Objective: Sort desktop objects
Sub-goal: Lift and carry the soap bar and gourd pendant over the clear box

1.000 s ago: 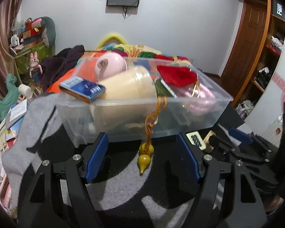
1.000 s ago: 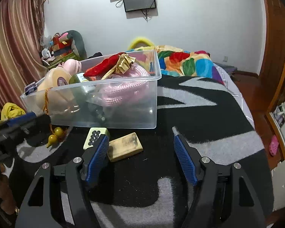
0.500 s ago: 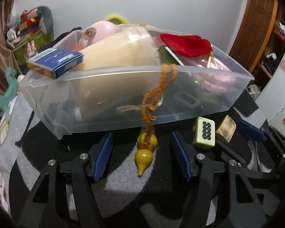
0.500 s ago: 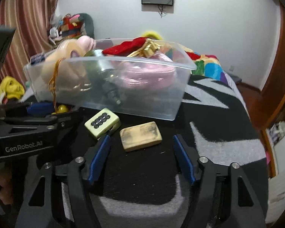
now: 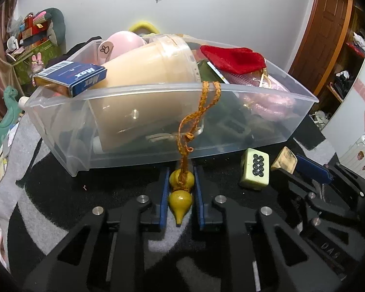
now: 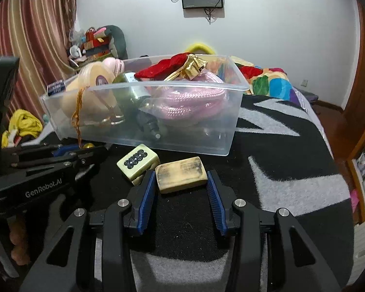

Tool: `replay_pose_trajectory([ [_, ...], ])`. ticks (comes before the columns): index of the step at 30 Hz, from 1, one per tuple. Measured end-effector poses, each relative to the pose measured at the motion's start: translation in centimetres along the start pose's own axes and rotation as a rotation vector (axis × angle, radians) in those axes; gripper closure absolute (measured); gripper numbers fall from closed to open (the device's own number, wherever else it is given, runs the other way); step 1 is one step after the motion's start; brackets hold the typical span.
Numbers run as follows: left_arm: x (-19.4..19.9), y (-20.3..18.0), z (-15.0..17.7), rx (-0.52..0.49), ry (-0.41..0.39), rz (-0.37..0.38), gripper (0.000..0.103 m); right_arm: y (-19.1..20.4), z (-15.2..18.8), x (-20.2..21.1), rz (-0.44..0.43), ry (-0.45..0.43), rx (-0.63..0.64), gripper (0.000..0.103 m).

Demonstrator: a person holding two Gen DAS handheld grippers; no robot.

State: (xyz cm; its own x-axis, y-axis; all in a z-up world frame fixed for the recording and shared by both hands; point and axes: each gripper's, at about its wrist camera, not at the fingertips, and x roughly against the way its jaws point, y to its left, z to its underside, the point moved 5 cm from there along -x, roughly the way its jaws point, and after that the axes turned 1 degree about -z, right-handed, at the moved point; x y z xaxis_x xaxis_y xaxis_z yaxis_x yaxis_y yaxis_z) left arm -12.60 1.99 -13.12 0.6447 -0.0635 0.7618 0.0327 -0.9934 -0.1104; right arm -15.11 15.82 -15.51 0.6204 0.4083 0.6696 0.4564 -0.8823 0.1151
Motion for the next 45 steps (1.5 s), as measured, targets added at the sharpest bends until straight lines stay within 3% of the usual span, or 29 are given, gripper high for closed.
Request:
replay_pose_trajectory([
  [6,1.7,1.9,0.4,0.098,-0.022,0.163,0.084,0.4,-0.7,1.7,-0.064,-0.045,-0.029,0.064],
  [9,2.4,3.0,0.8,0.156,-0.033,0.195,0.084,0.6,-1.1,2.9,-0.088,-0.083,-0.024,0.064],
  [18,5.4,2.2,-0.1,0.101,-0.12,0.166,0.084,0.4,-2.6,3.8,-0.086,-0.127,-0.043,0.064],
  [29,7.1,1.8,-5.6,0.036,-0.213,0.216,0.084,0.7,-6.1,4.3,-0.088,-0.186,-0.001,0.064],
  [36,4.9,0.6,-7.8,0.004,-0.206,0.197,0.084,0.8,-7.6,2.3,-0.057,-0.179,0.027,0.064],
  [40,2.9,0.1,-7.8,0.008,-0.162,0.214,0.084,0.7,-7.8,1.3,-0.075,-0.162,0.03,0.064],
  [45,2.3,0.1,-8.0,0.005,-0.171,0.196,0.084,0.3,-8.0,0.5,-0.056,-0.157,0.041,0.064],
])
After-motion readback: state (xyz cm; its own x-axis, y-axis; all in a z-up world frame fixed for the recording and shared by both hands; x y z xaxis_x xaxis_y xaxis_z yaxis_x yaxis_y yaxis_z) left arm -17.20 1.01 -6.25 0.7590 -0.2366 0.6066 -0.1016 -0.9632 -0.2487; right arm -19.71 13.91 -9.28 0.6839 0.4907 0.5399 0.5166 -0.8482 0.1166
